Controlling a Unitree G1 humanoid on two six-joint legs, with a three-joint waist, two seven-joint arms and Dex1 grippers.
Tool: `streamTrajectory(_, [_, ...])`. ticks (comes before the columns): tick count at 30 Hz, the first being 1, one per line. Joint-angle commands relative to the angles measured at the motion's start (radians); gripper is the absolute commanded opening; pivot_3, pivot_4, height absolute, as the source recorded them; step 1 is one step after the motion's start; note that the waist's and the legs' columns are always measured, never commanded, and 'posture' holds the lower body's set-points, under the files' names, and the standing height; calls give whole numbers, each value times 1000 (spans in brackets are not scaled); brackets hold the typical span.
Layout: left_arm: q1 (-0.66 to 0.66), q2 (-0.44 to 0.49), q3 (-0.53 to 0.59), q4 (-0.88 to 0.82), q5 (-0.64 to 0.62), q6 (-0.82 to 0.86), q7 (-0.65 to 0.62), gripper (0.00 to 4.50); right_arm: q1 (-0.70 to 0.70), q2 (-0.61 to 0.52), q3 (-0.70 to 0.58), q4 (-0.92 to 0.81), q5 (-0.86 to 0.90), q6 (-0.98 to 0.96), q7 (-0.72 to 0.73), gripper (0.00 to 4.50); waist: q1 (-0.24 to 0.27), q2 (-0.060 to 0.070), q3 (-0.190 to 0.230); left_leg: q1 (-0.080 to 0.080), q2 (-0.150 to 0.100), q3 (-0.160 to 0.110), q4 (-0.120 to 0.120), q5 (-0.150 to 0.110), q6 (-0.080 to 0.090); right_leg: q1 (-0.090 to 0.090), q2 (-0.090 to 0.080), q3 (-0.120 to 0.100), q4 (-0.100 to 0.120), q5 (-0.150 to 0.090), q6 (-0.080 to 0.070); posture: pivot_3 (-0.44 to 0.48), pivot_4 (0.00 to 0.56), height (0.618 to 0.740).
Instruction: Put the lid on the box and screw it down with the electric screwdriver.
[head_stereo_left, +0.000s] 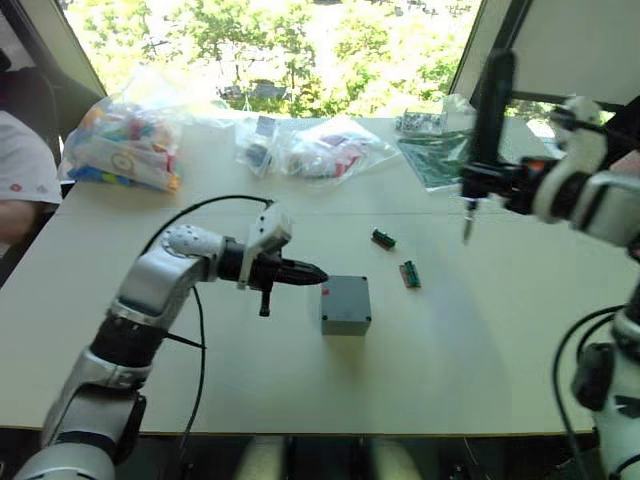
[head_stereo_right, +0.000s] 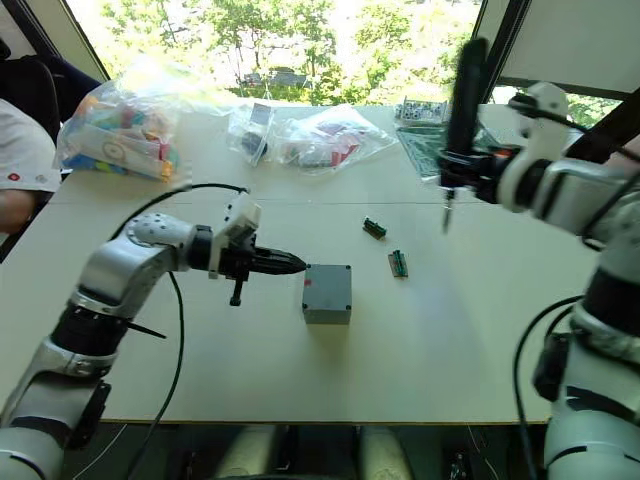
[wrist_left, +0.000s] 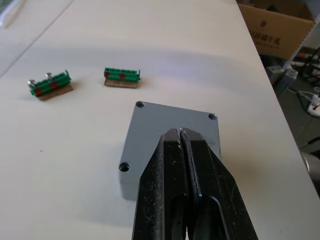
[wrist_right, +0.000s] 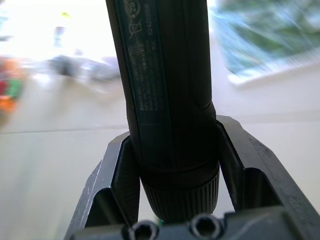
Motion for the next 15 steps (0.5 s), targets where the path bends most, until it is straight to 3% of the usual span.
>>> streamTrajectory(1, [36, -23, 6, -87, -75, 34, 8, 0, 70, -94, 102, 48, 233, 33, 2, 1766, -9, 1, 1, 0, 0, 1, -1, 0, 1, 0, 0, 0, -1, 0, 0, 0, 150, 740])
streamTrajectory(4, [71, -35, 0, -94, -78, 38, 27, 0, 131, -155, 202, 111, 388, 33, -38, 1766, -27, 4, 5, 0, 2, 2, 0, -1, 3, -1, 2, 1, -1, 0, 0, 0, 150, 740])
streamTrajectory(6, [95, -23, -29, -97, -14, -22, 48, 0, 151, -158, 241, 149, 433, 33, -91, 1766, -29, 5, 8, 1, 2, 4, 2, -1, 3, -1, 3, 2, 4, 0, 0, 0, 150, 740])
streamTrajectory(15, [147, -7, -28, -129, 20, -46, 118, 0, 149, -102, 275, 214, 514, 33, -266, 1766, -22, 5, 10, 2, 3, 4, 4, 1, 7, 0, 6, 4, 5, 2, 1, 0, 150, 740])
